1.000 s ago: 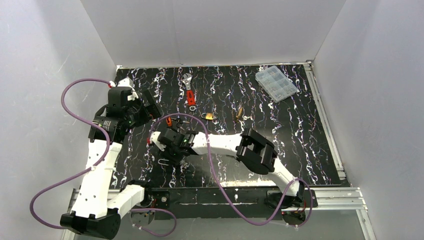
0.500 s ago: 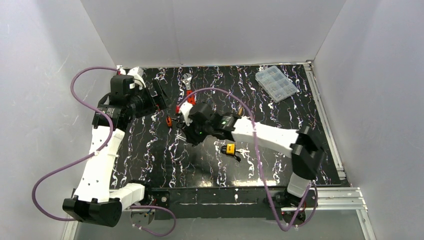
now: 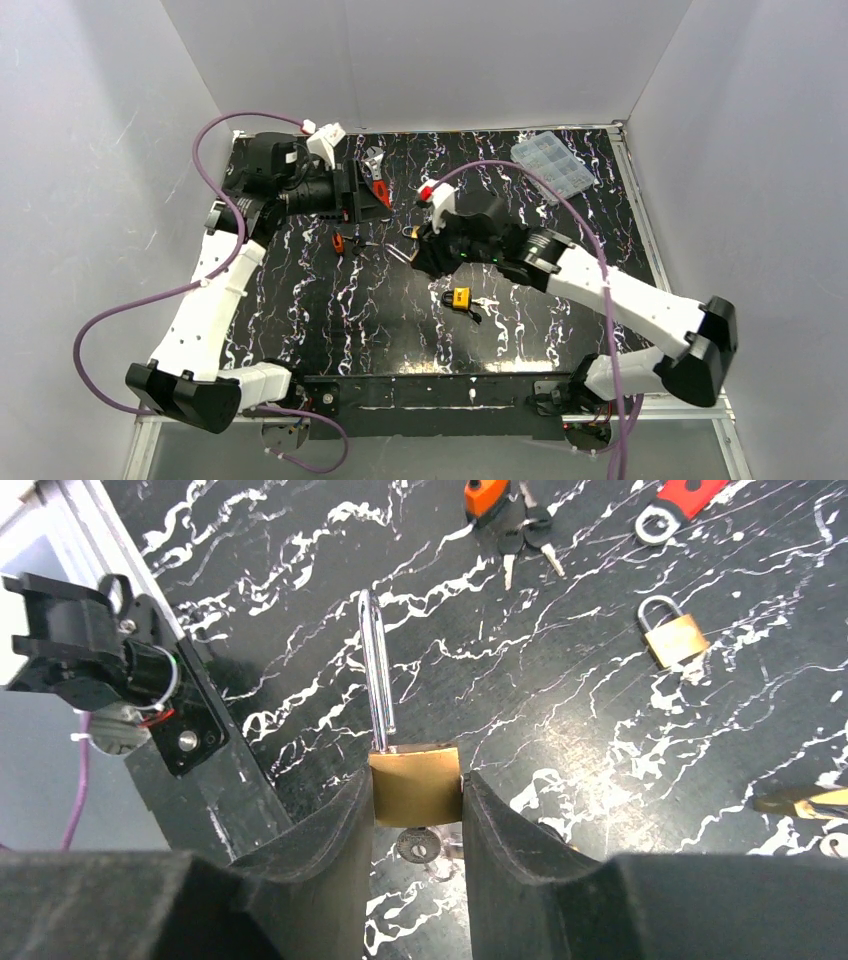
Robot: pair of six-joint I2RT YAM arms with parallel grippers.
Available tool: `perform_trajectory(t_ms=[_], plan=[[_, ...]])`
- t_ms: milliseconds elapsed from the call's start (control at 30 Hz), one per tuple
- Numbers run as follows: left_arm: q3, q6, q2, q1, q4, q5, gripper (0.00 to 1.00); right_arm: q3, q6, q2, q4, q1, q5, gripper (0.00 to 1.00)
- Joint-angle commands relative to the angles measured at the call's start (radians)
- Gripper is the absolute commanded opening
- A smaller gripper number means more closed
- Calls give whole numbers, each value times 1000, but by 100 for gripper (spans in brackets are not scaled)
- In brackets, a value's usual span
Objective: Lock with the key
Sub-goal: Lock the lock.
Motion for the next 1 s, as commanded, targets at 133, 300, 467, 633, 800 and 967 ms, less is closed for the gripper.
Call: perform_trajectory(t_ms=[133,300,467,633,800,967], plan=[[67,78,34,-82,-34,196,64,-25,37,-209,4,-47,-81,1],[98,124,38,-147,-37,261,61,1,40,-264,-39,-68,-157,1],[112,164,42,-190,-65,256,56,39,39,-289,-72,-74,-212,1],[120,194,47,-220,-90,239,51,63,38,-306,-86,-76,-243,1],[128,209,50,-241,-104,253,46,72,40,-306,-94,-77,-246,1],[138,229,55,-267,-131,260,40,83,38,-298,-99,-78,-233,1]])
